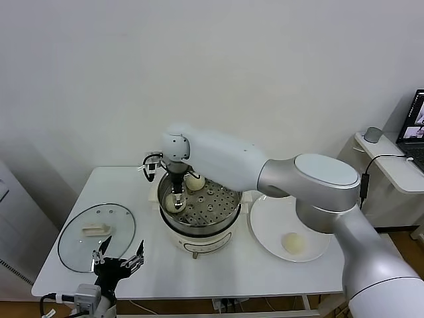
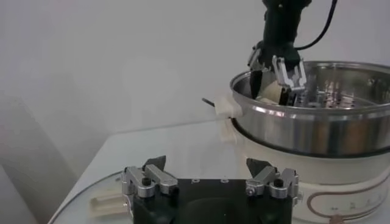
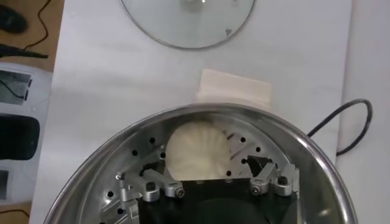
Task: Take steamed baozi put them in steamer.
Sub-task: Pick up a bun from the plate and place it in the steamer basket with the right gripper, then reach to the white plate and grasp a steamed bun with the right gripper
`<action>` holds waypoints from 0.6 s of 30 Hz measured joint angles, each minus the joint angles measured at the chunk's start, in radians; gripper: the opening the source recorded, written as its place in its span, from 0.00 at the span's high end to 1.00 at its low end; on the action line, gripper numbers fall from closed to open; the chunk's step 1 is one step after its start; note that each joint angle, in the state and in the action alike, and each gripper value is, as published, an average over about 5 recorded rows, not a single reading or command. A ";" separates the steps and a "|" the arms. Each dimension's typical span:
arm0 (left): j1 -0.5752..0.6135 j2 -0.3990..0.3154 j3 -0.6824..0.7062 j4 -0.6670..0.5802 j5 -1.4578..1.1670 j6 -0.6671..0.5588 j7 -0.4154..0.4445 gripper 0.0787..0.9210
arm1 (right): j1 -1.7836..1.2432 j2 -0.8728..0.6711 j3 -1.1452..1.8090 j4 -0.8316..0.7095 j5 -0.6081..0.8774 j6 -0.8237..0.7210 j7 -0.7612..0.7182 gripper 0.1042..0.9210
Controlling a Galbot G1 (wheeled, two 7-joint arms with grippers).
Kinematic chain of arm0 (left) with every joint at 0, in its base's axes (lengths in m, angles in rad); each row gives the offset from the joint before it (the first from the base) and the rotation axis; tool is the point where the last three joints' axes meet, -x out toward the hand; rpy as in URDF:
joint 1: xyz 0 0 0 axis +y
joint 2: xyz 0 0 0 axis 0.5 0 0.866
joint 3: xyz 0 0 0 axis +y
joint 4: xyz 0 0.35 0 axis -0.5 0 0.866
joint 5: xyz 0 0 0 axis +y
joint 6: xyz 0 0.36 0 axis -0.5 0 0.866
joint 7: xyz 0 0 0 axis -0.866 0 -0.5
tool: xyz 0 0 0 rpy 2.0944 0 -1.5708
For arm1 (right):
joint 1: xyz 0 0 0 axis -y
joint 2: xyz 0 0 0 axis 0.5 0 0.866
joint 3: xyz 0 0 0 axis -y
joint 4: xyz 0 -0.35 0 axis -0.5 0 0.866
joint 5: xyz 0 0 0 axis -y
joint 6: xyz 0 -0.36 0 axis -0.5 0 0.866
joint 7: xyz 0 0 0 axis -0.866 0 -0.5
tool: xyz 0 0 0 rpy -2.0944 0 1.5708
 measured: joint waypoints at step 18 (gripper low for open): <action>0.003 0.000 -0.021 0.004 -0.038 0.015 0.021 0.12 | 0.152 -0.523 -0.004 0.297 0.129 0.055 -0.073 0.12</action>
